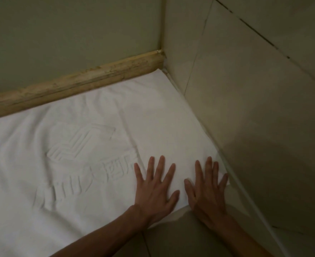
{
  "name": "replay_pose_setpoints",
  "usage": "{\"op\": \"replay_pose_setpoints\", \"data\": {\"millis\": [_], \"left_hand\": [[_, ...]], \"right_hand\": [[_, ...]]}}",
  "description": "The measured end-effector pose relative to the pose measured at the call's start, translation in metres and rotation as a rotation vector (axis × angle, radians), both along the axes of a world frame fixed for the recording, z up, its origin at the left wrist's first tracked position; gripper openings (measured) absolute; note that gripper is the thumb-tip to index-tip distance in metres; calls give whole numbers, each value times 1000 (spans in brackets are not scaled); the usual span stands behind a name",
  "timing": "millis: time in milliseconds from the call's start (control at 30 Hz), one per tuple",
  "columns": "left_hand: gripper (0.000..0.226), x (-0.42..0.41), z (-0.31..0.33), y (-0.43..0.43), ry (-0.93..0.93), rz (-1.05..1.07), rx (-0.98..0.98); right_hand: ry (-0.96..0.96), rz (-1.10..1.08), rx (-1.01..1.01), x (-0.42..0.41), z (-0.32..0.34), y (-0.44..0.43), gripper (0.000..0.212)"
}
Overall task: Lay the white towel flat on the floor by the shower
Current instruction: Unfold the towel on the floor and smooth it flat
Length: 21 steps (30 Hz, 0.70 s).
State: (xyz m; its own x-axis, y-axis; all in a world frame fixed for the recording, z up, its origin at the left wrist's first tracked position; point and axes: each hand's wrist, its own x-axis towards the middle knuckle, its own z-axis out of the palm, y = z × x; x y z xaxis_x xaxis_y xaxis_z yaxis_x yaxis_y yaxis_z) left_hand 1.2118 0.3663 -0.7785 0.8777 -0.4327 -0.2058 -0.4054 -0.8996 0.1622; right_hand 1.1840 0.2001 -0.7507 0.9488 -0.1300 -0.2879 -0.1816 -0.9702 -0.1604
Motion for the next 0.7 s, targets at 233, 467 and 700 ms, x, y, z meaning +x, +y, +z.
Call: {"op": "replay_pose_setpoints", "data": {"millis": [233,467,700], "left_hand": [[74,0,6,0,7,9,-14],[72,68,21,26,-81,147,-46],[74,177,16,63,-107,222,35]], "right_hand": [[78,-55,-62,7,-8,1,73],[-189,57,-12,48,11,12,84],[-229,326,-24,173,30,36,77]]}}
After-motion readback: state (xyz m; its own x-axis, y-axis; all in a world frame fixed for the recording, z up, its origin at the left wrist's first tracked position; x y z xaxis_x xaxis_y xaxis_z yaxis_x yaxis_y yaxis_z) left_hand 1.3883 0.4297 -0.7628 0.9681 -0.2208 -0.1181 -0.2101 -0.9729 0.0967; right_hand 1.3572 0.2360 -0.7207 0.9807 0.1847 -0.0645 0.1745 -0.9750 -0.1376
